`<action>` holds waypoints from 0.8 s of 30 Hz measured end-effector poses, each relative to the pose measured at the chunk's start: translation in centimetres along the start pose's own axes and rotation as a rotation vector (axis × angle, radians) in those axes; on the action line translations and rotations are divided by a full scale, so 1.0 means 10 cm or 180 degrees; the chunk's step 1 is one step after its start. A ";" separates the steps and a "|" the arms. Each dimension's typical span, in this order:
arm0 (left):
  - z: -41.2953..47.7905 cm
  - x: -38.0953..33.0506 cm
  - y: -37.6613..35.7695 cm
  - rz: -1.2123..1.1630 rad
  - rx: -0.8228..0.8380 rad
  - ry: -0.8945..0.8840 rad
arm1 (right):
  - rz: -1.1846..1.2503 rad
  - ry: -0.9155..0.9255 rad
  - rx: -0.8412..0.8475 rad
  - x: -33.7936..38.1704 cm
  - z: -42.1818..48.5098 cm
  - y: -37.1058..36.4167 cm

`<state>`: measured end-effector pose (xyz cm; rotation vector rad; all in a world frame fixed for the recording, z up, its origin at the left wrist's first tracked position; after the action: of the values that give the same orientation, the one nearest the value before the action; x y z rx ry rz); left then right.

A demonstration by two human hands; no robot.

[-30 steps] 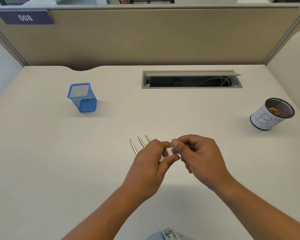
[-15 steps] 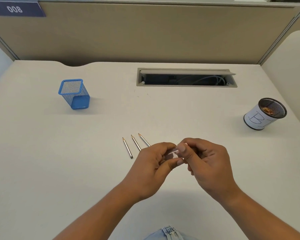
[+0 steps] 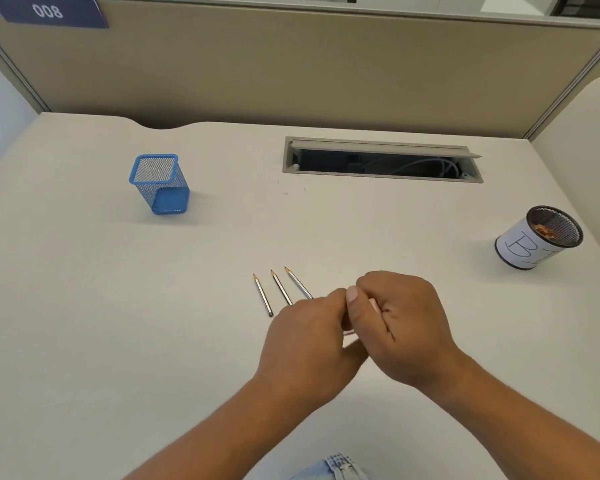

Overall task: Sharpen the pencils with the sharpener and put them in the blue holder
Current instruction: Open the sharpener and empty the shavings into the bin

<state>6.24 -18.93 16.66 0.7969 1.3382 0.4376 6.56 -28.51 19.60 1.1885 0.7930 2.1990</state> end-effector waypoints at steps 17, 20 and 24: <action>0.13 0.19 0.10 -0.0378 0.0110 0.0183 | -0.0201 0.0647 -0.0091 0.14 0.15 -0.01; 0.12 0.20 -0.03 -0.0294 0.0689 0.0183 | -0.0397 0.1284 0.0045 0.26 0.12 -0.01; 0.07 0.05 0.18 0.0270 -0.0188 -0.0211 | -0.0729 0.0940 0.0077 0.20 0.17 -0.02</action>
<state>7.33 -17.56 17.58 0.8146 1.2280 0.5112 7.14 -26.65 21.35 0.7477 1.0224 2.2015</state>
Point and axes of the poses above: each hand's wrist, its own z-axis towards the middle knuckle, its own y-axis out of the back of the hand, x = y × z, the point moved 9 cm from there along z, towards the middle knuckle, and after that the axes turned 9 degrees about y, right-handed, at the moved point
